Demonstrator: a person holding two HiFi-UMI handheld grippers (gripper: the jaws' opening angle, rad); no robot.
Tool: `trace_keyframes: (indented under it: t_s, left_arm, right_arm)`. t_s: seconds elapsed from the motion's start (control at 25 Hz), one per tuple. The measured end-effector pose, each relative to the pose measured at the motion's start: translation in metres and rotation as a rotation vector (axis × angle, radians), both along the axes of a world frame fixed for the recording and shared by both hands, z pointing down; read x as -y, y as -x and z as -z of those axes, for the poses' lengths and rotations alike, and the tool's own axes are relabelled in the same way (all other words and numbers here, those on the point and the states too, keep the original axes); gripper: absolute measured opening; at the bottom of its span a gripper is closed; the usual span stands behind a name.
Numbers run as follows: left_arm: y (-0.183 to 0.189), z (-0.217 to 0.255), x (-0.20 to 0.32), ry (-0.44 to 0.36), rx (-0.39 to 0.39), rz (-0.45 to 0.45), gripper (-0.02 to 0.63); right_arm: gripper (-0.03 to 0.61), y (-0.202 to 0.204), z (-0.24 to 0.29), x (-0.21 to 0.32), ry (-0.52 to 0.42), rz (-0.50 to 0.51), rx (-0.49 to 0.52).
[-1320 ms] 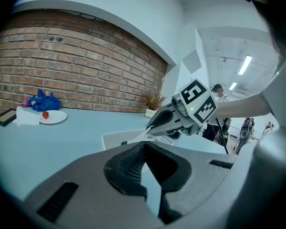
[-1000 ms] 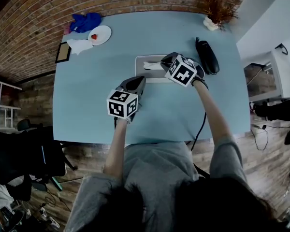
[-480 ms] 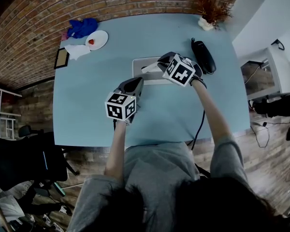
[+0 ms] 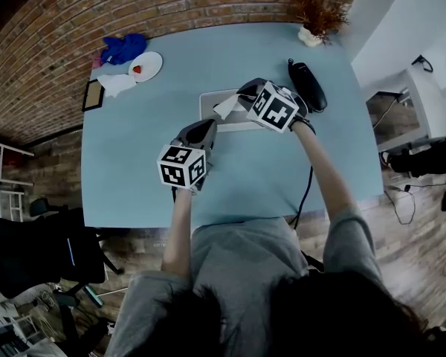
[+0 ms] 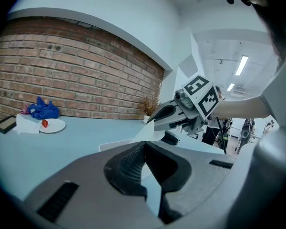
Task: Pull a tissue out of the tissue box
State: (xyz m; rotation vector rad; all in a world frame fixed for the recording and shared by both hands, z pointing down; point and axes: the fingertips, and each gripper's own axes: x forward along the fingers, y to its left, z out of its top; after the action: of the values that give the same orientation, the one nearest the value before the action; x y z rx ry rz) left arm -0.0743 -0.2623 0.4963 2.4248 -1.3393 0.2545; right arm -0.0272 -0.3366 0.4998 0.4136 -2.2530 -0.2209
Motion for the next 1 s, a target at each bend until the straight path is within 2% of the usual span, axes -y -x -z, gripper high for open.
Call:
trace_keyframes:
  t_s: [0.52, 1.0]
  left_arm:
    - [-0.005, 0.023, -0.008, -0.062, -0.002, 0.009, 0.003]
    - [-0.008, 0.050, -0.012, -0.136, -0.013, 0.016, 0.003]
  right_arm:
    - [0.002, -0.006, 0.024, -0.010, -0.040, -0.013, 0.062]
    - [0.002, -0.015, 0.034, -0.017, -0.051, -0.069, 0.154]
